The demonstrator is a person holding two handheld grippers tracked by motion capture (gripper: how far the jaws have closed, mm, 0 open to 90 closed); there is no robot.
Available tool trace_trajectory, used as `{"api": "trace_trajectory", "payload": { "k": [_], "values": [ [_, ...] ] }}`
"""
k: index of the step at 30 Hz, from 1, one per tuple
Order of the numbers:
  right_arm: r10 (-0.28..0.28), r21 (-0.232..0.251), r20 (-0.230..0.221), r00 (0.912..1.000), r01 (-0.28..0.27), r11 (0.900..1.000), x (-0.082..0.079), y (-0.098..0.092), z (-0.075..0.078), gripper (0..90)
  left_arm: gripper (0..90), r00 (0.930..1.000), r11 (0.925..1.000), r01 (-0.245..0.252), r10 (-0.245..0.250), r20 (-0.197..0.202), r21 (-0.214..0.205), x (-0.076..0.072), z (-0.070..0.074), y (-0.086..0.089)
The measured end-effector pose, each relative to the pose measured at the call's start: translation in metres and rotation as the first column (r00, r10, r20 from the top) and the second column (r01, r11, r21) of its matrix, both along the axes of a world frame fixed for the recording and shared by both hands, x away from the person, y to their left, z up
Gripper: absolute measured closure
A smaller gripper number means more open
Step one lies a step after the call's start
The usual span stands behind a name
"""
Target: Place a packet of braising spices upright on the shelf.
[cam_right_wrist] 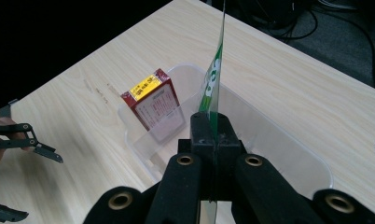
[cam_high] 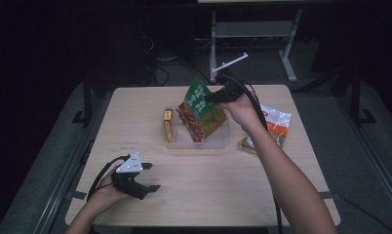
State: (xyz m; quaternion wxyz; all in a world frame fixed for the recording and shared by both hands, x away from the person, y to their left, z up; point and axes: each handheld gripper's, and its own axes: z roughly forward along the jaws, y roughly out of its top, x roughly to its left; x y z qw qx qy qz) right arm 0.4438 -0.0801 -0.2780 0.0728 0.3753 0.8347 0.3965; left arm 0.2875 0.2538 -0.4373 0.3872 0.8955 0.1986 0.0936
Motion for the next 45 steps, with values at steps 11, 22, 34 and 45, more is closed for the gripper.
{"api": "trace_trajectory", "payload": {
  "k": [11,22,34,45],
  "values": [
    [0.002,-0.009,-0.009,1.0000,-0.002,1.0000,0.004,0.008,0.002,90.0,17.7,1.0000,0.9999,0.008,-0.008,-0.005,0.009,0.000,-0.001,-0.001],
    [-0.005,-0.012,-0.017,0.9998,0.005,0.9999,0.014,0.018,0.003,89.6,17.7,0.9998,0.9996,0.021,-0.021,-0.001,0.020,-0.001,-0.002,-0.003],
    [0.000,-0.062,-0.029,0.9996,-0.002,0.9981,0.032,0.037,0.008,89.6,17.7,0.9995,0.9989,0.032,-0.032,-0.003,0.033,-0.001,-0.002,-0.004],
    [0.006,-0.049,-0.027,0.9996,-0.007,0.9988,0.042,0.045,0.004,86.1,17.8,0.9991,0.9984,0.042,-0.042,-0.005,0.037,-0.001,-0.003,-0.006]
  ]
}}
